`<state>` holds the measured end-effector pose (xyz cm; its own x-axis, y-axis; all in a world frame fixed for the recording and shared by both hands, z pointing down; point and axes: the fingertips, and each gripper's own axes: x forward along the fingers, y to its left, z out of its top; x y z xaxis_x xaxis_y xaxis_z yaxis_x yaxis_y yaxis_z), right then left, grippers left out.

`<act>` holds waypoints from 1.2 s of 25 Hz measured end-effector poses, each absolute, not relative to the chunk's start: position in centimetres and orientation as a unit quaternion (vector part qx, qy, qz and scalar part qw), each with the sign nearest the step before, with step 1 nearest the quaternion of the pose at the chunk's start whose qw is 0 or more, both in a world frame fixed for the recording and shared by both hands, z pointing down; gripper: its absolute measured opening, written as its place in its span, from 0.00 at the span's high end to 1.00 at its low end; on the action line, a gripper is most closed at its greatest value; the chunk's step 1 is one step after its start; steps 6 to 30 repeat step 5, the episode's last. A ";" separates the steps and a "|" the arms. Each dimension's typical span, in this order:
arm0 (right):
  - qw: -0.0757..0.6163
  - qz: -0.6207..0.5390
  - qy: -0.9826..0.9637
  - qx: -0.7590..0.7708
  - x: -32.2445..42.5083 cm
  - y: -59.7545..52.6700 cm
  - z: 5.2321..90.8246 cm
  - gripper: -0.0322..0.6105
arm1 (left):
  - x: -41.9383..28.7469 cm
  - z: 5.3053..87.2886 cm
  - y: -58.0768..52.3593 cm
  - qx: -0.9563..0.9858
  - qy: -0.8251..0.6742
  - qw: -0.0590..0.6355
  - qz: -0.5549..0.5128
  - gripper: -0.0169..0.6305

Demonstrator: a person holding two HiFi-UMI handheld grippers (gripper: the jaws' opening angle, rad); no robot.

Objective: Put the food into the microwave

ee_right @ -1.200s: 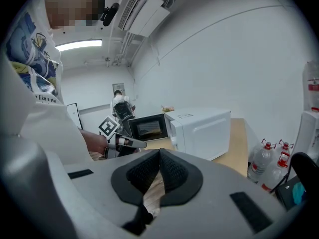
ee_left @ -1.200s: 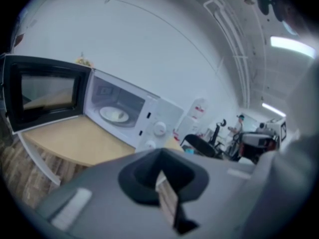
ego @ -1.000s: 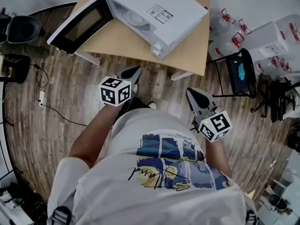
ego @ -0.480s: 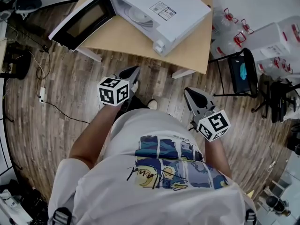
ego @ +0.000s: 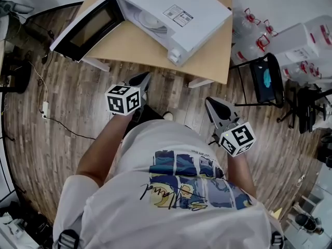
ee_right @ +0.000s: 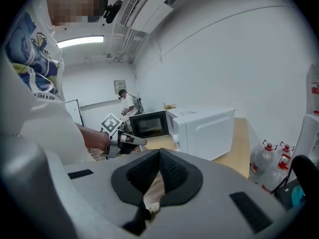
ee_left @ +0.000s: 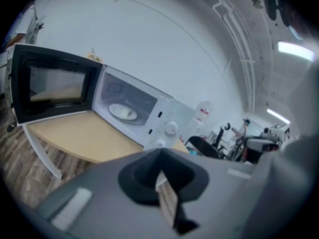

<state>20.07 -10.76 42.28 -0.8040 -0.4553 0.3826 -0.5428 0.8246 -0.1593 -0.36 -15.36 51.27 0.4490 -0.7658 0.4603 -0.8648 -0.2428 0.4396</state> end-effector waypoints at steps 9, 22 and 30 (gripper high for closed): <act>0.169 0.127 -0.941 0.262 18.1 -12.5 42.2 0.94 | -2.2 50.9 -17.9 0.784 -0.523 0.328 0.063 0.96; 0.169 0.127 -0.941 0.262 18.1 -12.5 42.2 0.94 | -2.2 50.9 -17.9 0.784 -0.523 0.328 0.063 0.96; 0.169 0.127 -0.941 0.262 18.1 -12.5 42.2 0.94 | -2.2 50.9 -17.9 0.784 -0.523 0.328 0.063 0.96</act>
